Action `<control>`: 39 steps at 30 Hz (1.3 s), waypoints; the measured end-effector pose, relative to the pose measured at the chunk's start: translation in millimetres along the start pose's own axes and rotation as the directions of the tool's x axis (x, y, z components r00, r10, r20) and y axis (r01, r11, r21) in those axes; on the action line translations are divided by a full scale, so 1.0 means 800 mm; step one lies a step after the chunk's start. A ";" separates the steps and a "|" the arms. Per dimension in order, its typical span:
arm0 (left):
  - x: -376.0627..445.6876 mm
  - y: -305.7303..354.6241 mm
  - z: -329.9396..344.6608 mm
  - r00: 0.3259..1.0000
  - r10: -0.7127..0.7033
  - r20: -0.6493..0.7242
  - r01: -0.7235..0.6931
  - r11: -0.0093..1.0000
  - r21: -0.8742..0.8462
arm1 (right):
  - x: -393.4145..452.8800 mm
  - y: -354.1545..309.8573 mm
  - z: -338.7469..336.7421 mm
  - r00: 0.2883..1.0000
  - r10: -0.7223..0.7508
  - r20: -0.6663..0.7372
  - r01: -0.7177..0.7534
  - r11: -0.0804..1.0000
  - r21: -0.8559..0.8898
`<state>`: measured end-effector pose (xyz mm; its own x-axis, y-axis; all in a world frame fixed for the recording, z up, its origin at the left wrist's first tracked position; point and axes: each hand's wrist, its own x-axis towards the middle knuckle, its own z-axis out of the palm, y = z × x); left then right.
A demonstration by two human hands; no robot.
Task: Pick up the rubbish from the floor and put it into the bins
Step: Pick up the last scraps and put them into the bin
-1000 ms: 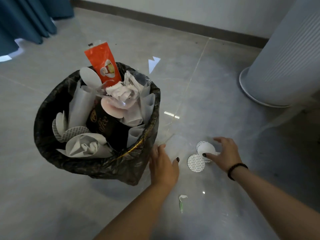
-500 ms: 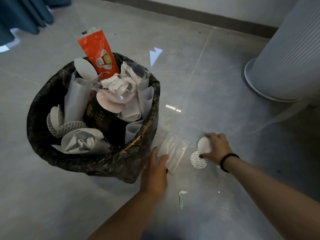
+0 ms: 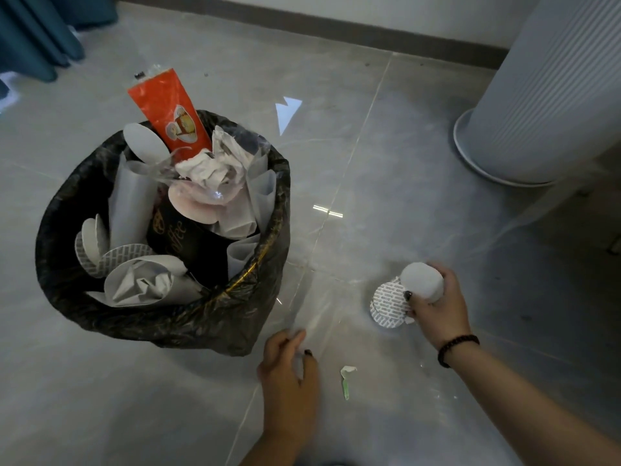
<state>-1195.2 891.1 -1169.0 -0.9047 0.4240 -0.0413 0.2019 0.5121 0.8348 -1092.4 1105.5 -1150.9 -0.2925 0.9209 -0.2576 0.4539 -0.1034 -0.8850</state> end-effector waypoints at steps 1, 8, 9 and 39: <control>-0.004 -0.003 0.003 0.999 0.031 0.017 -0.031 0.998 0.049 | -0.002 0.005 -0.003 1.000 -0.004 0.008 0.004 1.000 -0.001; -0.014 -0.011 0.026 0.930 0.159 0.331 -0.220 0.963 0.156 | -0.013 0.019 -0.016 0.993 -0.045 0.110 0.074 0.958 -0.276; -0.015 -0.012 0.031 0.919 0.107 0.381 -0.172 0.975 0.142 | -0.014 0.021 -0.020 0.991 -0.044 0.126 0.080 0.953 -0.292; -0.049 0.000 0.036 0.881 -0.062 0.468 0.053 0.998 0.033 | -0.023 0.024 -0.015 0.936 0.076 0.345 0.049 0.939 -0.341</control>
<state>-1149.0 896.0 -1183.1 -0.6342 0.6918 -0.3452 0.1661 0.5580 0.8131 -1068.4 1090.8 -1158.4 -0.5292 0.7243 -0.4421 0.6987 0.0763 -0.7113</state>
